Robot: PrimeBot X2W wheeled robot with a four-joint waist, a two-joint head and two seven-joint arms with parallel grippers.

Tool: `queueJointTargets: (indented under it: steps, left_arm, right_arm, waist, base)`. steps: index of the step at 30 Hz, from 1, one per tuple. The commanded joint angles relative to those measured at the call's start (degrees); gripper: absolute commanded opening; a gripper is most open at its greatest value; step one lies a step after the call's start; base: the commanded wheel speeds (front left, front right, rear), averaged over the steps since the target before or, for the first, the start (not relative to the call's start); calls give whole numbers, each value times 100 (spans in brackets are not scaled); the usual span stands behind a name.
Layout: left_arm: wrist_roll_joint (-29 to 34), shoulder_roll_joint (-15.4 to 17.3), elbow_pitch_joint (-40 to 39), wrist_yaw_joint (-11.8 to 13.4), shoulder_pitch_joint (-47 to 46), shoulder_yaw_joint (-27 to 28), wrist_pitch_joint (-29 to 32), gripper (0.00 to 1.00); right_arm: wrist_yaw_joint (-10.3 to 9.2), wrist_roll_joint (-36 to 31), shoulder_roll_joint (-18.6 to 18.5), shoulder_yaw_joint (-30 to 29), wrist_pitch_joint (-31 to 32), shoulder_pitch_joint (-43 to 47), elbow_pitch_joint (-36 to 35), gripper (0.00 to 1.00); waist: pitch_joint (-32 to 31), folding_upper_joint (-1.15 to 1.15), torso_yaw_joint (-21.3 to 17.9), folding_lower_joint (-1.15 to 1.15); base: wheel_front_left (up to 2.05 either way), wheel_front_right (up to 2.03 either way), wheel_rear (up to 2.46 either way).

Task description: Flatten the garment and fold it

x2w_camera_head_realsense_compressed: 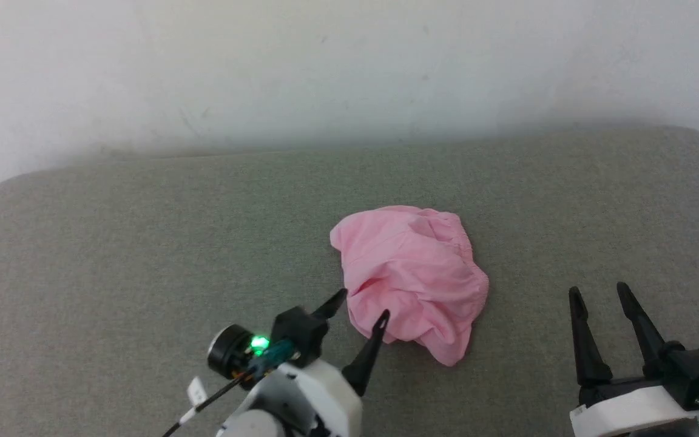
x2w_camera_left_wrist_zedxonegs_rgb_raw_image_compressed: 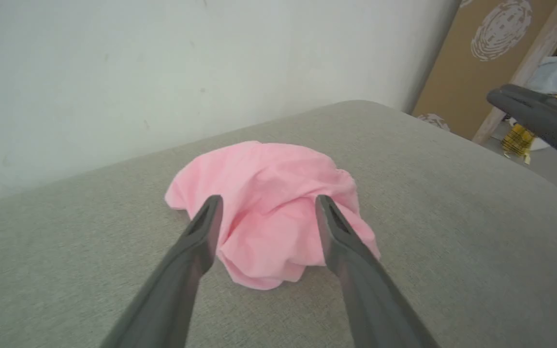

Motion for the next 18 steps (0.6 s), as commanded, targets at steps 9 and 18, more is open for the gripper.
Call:
queueJointTargets:
  steps: [9, 18]
  left_arm:
    - [63, -547, 894, -303, -1366, -692, 2100, 100]
    - [426, -648, 1804, -379, -2054, -1094, 2340, 100]
  right_arm:
    - [-11, 78, 14, 110, -26, -269, 38, 100]
    - [-11, 187, 14, 157, -26, -478, 67, 100]
  waist:
    - [617, 0, -707, -1]
    - [1034, 0, -1030, -1]
  base:
    - [0, 0, 0]
    - [0, 0, 0]
